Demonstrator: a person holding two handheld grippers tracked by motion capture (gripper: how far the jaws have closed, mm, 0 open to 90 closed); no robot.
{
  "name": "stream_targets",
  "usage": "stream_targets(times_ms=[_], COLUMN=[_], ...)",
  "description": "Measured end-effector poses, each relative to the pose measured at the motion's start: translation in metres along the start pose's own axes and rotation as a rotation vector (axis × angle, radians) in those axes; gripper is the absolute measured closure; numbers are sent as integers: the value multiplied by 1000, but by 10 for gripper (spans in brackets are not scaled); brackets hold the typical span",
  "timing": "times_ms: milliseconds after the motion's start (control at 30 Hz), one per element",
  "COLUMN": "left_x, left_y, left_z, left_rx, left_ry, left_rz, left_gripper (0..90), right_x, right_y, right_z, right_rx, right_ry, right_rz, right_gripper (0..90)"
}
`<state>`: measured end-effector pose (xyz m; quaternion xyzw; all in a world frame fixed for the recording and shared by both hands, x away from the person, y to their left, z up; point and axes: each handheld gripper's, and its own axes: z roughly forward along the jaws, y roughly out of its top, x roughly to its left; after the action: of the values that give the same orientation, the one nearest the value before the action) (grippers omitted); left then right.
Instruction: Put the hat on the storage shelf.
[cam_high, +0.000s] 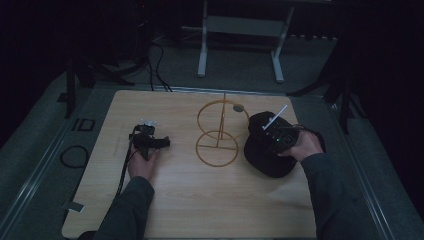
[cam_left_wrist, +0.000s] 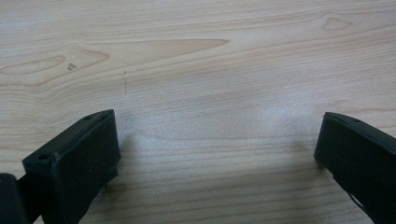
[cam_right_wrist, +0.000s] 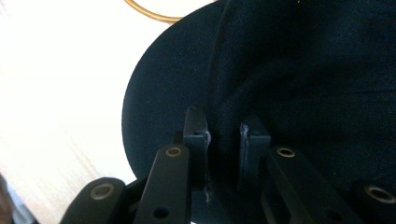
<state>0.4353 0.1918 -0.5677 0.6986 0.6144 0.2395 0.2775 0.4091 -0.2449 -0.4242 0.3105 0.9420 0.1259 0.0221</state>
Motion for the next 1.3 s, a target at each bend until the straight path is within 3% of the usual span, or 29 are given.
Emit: stream_targets(times_ms=[667,1300], left_x=[0,0], left_y=[0,0], left_z=[0,0], left_rx=[0,2], left_ry=[0,0], left_rz=[-1,3], left_gripper=[0,0], right_x=[-2,-2], right_y=[11,14], right_z=[-31,-61], right_rx=[-21,1], right_ry=[-28,-51], right_rz=[-36,-65], right_gripper=[773,772])
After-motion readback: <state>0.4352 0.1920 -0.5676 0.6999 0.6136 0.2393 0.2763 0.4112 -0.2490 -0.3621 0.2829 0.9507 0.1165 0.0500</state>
